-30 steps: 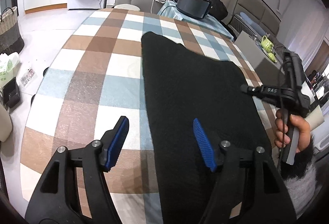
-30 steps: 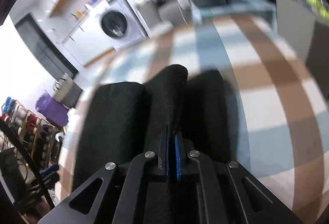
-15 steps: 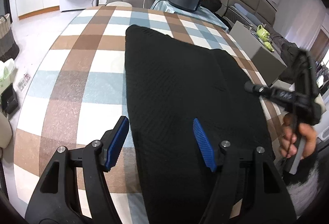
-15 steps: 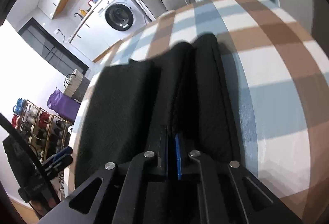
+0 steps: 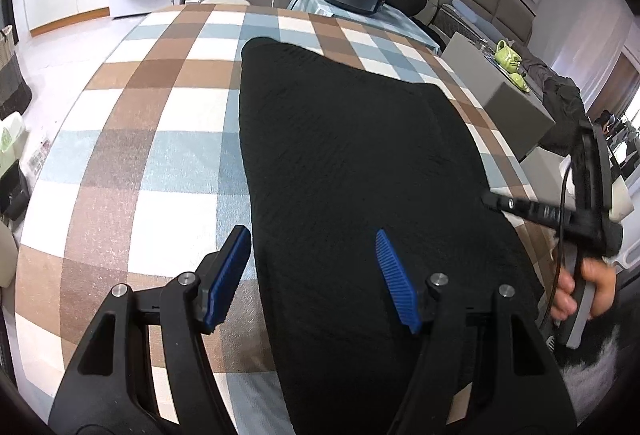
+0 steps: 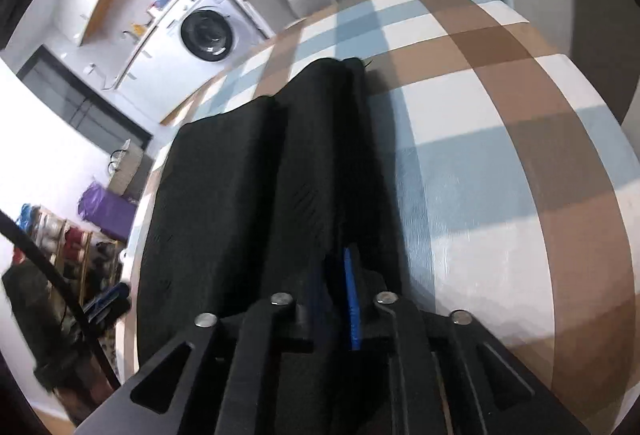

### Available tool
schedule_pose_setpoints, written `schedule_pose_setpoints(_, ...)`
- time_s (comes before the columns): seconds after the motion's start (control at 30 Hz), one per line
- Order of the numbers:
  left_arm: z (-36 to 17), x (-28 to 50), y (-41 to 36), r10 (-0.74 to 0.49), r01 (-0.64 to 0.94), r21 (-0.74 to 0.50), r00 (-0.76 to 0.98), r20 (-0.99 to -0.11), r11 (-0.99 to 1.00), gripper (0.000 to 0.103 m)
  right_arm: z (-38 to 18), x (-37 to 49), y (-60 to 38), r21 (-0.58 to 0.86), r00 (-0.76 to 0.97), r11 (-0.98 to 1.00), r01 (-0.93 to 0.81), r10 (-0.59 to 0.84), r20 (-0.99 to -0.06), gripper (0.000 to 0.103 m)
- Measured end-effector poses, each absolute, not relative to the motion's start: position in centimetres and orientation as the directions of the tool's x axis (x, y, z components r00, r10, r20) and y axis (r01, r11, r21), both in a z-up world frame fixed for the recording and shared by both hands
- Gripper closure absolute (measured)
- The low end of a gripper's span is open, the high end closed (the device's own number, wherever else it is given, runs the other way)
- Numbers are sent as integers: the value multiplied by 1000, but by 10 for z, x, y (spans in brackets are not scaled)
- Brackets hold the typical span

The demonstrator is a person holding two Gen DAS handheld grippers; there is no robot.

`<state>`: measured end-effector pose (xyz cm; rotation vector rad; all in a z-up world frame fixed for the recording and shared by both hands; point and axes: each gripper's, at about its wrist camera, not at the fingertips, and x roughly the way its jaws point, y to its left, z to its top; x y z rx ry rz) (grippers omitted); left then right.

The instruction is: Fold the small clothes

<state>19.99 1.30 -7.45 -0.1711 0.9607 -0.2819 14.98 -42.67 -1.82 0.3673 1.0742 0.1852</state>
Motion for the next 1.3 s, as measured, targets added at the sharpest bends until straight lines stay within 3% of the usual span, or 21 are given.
schedule_pose_setpoints(0.2,-78,206,16,-319,160,-276,532,-784,948,40,11,137,-421,369,538,929,2,310,-784,87)
schedule_pose_setpoints(0.3,-77,207,16,-315,162,-271,538,-782,949,40,25,149,-404,424,544,903,-67,389,-743,78)
schedule_pose_setpoints(0.5,-76,206,23,-296,146,-259,543,-786,955,40,-14,208,-377,482,431,876,-32,447,-784,76)
schedule_pose_setpoints(0.63,-75,205,31,-287,126,-263,552,-783,957,40,-13,220,-371,476,446,878,-44,443,-777,94)
schedule_pose_setpoints(0.77,-73,205,35,-284,120,-263,555,-782,957,40,30,184,-376,437,542,896,-74,404,-736,95)
schedule_pose_setpoints(0.93,-80,209,29,-282,127,-254,536,-796,959,40,3,186,-388,406,490,913,39,336,-804,94)
schedule_pose_setpoints(1.0,-80,208,27,-279,133,-247,533,-799,960,40,-10,194,-386,382,454,923,48,321,-831,90)
schedule_pose_setpoints(1.2,-82,199,29,-285,126,-258,525,-802,958,40,2,154,-396,488,446,873,-16,443,-778,71)
schedule_pose_setpoints(1.3,-84,197,28,-290,131,-260,517,-805,957,40,-3,131,-392,546,423,838,-26,503,-753,70)
